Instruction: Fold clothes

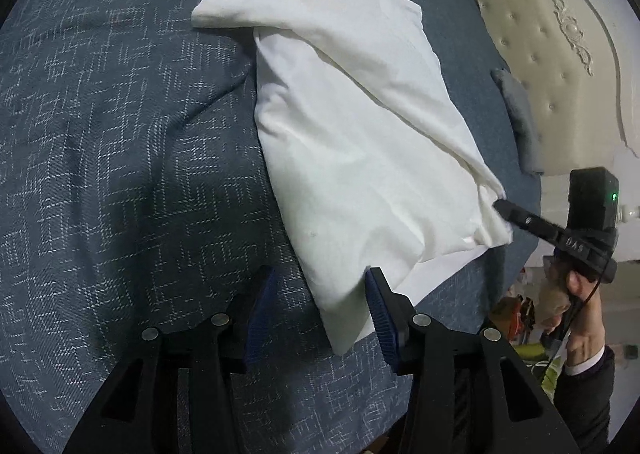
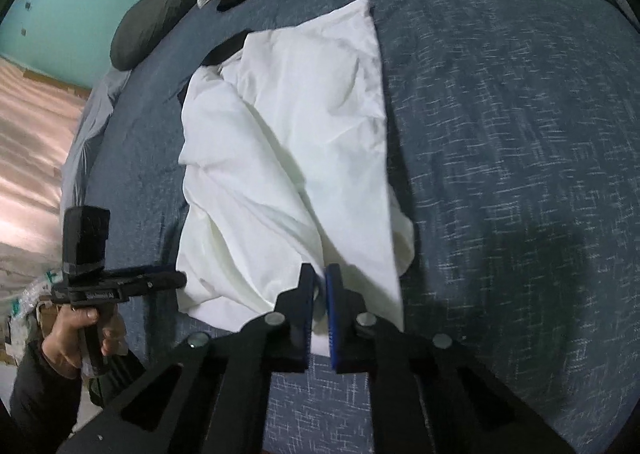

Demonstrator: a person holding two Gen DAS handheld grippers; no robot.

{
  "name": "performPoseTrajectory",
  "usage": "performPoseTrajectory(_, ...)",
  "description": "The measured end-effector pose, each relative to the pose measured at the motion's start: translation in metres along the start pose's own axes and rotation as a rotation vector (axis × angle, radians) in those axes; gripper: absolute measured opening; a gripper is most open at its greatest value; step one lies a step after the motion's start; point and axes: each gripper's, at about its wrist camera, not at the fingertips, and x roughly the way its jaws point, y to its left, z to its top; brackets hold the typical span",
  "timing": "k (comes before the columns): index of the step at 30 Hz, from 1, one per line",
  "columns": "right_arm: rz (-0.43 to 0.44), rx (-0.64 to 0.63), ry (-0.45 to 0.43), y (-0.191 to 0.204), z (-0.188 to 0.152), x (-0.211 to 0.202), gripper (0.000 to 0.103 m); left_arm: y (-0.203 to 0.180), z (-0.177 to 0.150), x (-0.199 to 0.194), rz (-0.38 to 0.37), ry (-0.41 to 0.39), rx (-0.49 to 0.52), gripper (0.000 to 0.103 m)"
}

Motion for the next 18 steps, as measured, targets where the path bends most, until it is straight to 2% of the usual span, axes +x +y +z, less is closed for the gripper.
performPoseTrajectory(1, 0.007, 0.002, -0.006, -0.001, 0.000, -0.004, 0.004, 0.001, -0.001, 0.000, -0.001, 0.003, 0.007, 0.040)
performPoseTrajectory(2, 0.009, 0.000, -0.011, -0.001, 0.001, -0.007, 0.004, 0.001, -0.001, 0.000, -0.010, 0.008, 0.010, 0.025)
performPoseTrajectory(5, 0.017, -0.006, -0.022, 0.001, 0.003, -0.018, 0.003, -0.002, -0.001, -0.004, -0.015, 0.015, 0.034, 0.009)
performPoseTrajectory(13, 0.025, -0.048, -0.023, 0.013, -0.002, -0.041, 0.003, -0.015, -0.008, -0.025, -0.009, 0.009, 0.104, 0.006)
performPoseTrajectory(18, -0.031, -0.024, 0.008, -0.009, -0.015, -0.030, 0.002, -0.010, -0.012, -0.016, 0.031, 0.049, 0.109, 0.006)
